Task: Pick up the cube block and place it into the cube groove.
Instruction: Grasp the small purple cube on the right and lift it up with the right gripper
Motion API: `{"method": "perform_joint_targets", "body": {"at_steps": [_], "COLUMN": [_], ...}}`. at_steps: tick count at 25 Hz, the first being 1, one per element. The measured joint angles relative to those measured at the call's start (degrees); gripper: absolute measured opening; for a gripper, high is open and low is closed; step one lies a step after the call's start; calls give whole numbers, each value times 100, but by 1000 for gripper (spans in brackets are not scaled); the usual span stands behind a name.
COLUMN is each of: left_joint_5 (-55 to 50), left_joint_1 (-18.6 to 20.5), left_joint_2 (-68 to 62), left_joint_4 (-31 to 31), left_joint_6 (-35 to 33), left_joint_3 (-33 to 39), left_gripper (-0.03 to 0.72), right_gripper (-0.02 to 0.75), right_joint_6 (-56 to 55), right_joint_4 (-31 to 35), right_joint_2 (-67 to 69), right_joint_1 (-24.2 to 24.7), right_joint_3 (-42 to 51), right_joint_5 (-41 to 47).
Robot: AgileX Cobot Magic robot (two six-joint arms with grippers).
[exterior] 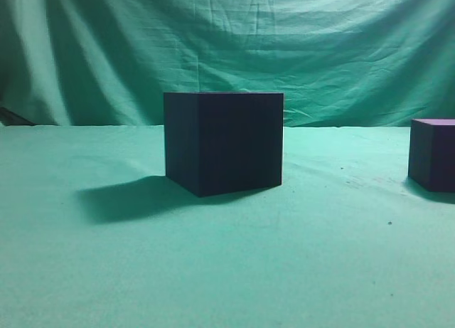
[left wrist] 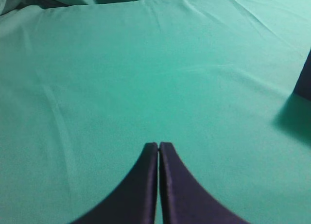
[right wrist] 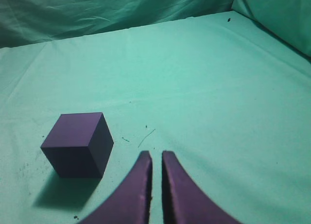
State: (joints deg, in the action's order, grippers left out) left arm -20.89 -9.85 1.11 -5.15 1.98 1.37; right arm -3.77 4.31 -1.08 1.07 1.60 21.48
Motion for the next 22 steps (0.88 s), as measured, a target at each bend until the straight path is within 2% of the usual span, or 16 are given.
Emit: {"method": "perform_joint_targets", "body": {"at_steps": [22], "left_joint_5": [0], "left_joint_1": [0], "left_joint_2": [0], "left_joint_4": [0], "left_joint_6": [0], "left_joint_3": [0], "left_gripper": [0], "right_gripper": [48], "right_joint_6": [11], "right_joint_4": [0], "right_joint_2": [0], "right_joint_1": [0], "right_joint_3": [0], "right_joint_5": [0]}}
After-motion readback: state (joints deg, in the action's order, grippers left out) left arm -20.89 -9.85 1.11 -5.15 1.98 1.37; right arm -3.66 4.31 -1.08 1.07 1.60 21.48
